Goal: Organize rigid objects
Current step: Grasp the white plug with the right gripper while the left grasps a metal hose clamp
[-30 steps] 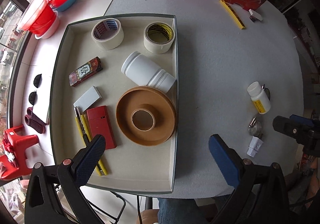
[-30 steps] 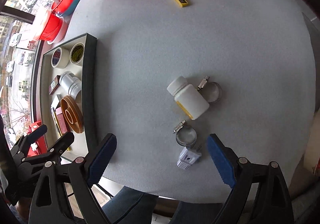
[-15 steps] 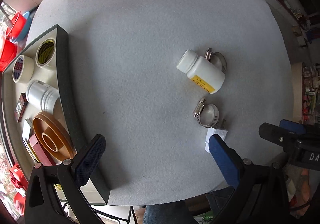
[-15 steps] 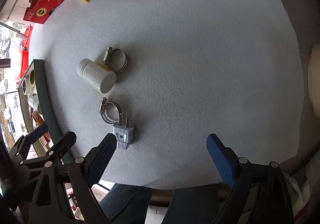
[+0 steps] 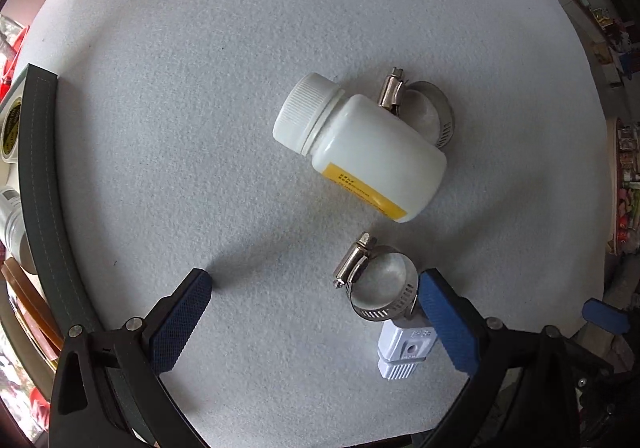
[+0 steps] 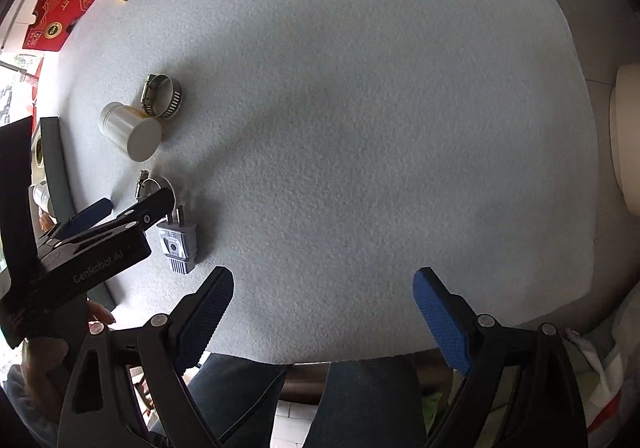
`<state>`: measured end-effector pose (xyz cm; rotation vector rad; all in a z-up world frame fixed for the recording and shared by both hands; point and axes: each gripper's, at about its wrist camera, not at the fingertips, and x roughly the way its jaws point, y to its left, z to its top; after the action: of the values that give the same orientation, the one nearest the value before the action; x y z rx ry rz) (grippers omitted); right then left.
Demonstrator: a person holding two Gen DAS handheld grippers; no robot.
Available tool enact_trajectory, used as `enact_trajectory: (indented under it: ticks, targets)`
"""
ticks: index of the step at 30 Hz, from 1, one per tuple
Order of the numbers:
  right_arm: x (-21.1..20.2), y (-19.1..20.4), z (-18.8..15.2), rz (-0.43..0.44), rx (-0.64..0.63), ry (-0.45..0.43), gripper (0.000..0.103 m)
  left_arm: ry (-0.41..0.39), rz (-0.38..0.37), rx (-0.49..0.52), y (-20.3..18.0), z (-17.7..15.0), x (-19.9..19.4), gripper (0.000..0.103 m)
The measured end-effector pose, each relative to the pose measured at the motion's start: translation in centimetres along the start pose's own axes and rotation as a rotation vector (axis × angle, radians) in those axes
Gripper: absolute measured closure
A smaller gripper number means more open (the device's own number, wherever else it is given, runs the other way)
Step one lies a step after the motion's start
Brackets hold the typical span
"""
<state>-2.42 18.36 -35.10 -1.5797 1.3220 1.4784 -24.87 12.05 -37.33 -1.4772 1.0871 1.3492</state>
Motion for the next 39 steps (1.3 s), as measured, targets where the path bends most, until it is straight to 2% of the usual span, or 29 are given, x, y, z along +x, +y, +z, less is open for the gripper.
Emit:
enact_trajectory:
  ticks: [3,8,12,17,19,22,26,28,31,32,33,34,36,39]
  targets:
    - [0.4,1.9,-0.2,-0.001,-0.08,-0.011,0.011,-0.016,0.064,0.023,0.6,-1.0,0.4,0.0]
    - [1.3,5.8,-1.0,-0.02,-0.247,-0.029,0.011,-0.039,0.065,-0.014,4.1,-1.0,0.1,0.0]
    - [2.5,8.6,-1.5,-0.031,-0.345,-0.043,0.011,-0.046,0.064,-0.014,5.2,-0.9,-0.1,0.0]
    - [4.8,12.7,-1.6,-0.052,-0.452,-0.071,0.011,-0.064,0.064,0.003,4.9,-1.6,-0.1,0.0]
    - [5.3,13.5,-1.7,-0.065,-0.484,-0.081,0.011,-0.069,0.064,0.003,5.5,-1.2,-0.1,0.0]
    - [5.9,14.3,-1.9,-0.076,-0.509,-0.091,0.011,-0.076,0.065,0.002,3.6,-2.0,-0.6,0.0]
    - [6.8,15.5,-2.2,-0.086,-0.523,-0.104,0.011,-0.064,0.066,0.011,3.5,-1.5,-0.7,0.0]
    - [6.7,15.7,-2.1,-0.105,-0.532,-0.116,0.015,-0.07,0.069,0.037,3.0,-1.3,-0.8,0.0]
    - [6.5,16.0,-2.0,-0.157,-0.55,-0.136,0.035,-0.066,0.066,0.059,2.3,-1.1,-0.8,0.001]
    - [6.0,16.3,-1.3,-0.179,-0.556,-0.14,0.048,-0.066,0.066,0.068,2.0,-1.0,-0.7,0.001]
    - [5.8,16.2,-1.2,-0.193,-0.565,-0.147,0.055,-0.068,0.065,0.076,1.7,-1.0,-0.7,0.002]
    - [5.3,16.1,-0.6,-0.191,-0.568,-0.147,0.071,-0.071,0.065,0.086,1.5,-1.0,-0.8,0.005]
    - [5.3,15.6,-0.1,-0.191,-0.555,-0.116,0.071,-0.081,0.064,0.118,0.7,-1.0,-1.3,0.011]
    - [4.6,14.4,0.4,-0.172,-0.501,-0.11,0.071,-0.1,0.064,0.178,-0.6,-1.4,-2.1,0.034]
